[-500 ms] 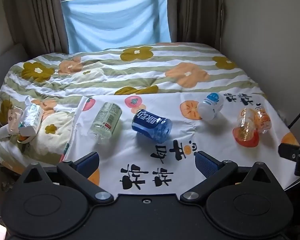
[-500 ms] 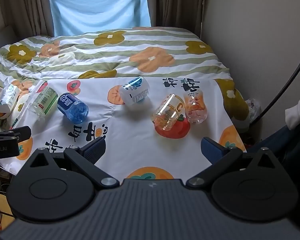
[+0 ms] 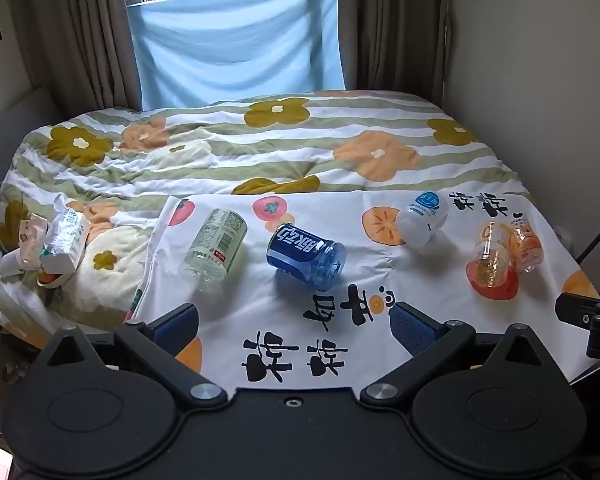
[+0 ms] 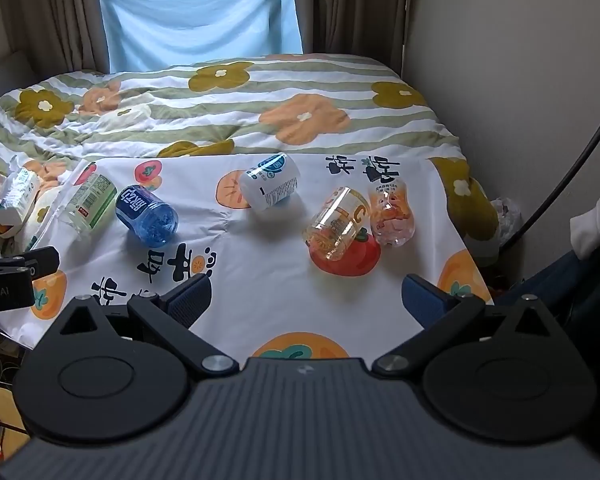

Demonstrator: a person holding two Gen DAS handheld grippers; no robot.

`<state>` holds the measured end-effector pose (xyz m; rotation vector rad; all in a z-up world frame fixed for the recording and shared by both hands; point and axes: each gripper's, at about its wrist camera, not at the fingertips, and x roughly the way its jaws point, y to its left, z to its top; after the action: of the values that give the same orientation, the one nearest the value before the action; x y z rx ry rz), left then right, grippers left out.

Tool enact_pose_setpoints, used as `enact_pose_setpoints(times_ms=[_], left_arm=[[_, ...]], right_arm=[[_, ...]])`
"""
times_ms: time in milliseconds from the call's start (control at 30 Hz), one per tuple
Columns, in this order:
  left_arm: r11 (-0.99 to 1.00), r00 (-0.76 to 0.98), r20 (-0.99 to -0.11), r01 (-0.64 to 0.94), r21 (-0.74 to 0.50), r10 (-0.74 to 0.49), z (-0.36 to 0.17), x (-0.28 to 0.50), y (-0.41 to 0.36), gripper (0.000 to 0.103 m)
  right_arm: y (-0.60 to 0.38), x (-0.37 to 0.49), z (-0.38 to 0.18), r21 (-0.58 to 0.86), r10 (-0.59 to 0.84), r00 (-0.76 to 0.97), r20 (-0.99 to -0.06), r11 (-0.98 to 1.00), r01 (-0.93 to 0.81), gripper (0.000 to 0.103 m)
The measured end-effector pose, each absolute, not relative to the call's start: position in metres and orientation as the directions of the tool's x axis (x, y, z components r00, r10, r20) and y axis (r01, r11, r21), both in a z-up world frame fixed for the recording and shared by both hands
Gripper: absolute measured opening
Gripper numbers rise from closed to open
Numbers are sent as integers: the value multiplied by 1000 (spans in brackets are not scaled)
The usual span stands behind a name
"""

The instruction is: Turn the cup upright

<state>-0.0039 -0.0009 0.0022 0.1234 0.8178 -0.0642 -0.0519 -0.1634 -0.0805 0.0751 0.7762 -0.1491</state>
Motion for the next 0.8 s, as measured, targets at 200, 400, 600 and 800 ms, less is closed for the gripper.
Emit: enact_pose_setpoints(times_ms=[200,400,600,800], left_arm=[[991,683,-730,103,87,-6,4,-5,-1,103],[992,686,-727,92,88,1,5,-8,1,103],[993,686,-727,84,89,7,6,-11,3,103],[992,686,-728,84,89,7,6,-11,3,103]], right_arm=[[-164,-53,-80,14,-105,704,-702,987,161,103],[-163,-55,-80,16,-103,706,-701,987,159,103],[-163,-56,-80,17,-102,706,-701,987,160,103],[-163,-57,-80,17,-102,707,-700,987,160,103]])
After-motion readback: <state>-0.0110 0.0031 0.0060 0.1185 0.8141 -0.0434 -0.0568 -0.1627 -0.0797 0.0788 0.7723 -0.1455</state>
